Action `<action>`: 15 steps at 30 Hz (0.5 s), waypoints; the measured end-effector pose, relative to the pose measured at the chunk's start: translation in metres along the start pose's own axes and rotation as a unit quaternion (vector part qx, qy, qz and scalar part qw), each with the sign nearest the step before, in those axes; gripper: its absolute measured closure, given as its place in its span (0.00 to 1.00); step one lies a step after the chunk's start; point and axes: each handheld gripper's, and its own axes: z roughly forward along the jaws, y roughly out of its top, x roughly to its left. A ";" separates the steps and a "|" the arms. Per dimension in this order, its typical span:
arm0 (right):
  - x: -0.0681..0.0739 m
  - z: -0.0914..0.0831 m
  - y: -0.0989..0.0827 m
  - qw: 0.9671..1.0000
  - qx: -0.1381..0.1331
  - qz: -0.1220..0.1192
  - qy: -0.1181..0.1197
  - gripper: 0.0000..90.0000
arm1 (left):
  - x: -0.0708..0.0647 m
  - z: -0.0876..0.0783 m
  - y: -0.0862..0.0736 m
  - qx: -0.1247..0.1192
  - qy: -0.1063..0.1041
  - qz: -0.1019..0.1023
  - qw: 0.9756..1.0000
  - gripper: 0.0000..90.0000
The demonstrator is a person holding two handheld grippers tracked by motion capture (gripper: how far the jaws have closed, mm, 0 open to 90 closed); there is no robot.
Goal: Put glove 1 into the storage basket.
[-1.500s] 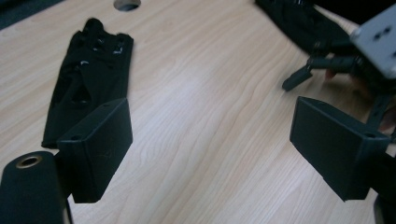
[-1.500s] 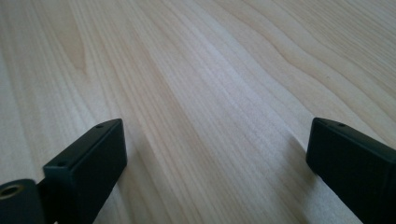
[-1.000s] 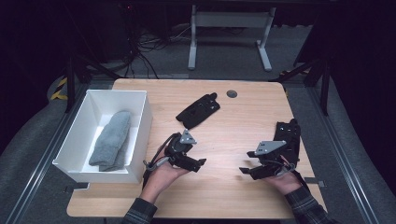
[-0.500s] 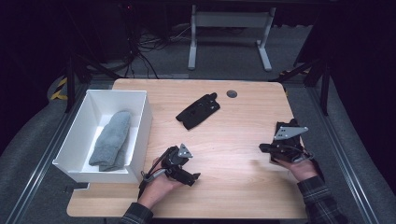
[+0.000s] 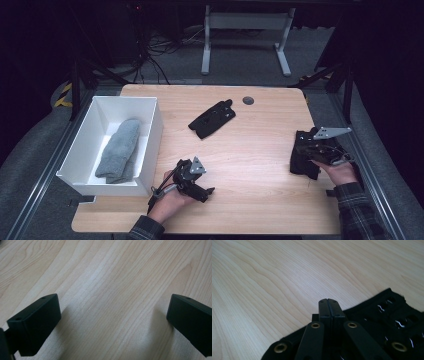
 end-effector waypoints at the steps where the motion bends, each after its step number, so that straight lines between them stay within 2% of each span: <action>1: -0.002 0.001 -0.004 1.000 0.001 0.006 0.004 1.00 | -0.001 0.000 0.000 0.001 0.001 -0.002 1.000 0.00; 4: 0.000 0.006 -0.013 1.000 0.021 0.010 0.005 1.00 | 0.000 0.000 0.000 -0.001 -0.001 -0.001 1.000 0.00; 8: 0.001 0.010 -0.019 0.999 0.036 0.012 0.007 1.00 | 0.000 0.000 -0.001 -0.003 0.001 -0.002 1.000 0.01; 12: 0.006 0.017 -0.024 0.998 0.055 0.006 0.010 1.00 | 0.000 -0.001 -0.001 -0.003 0.000 -0.003 1.000 0.00; 15: 0.007 0.019 -0.023 0.998 0.056 0.005 0.011 1.00 | 0.000 -0.001 -0.001 -0.003 0.001 -0.003 1.000 0.01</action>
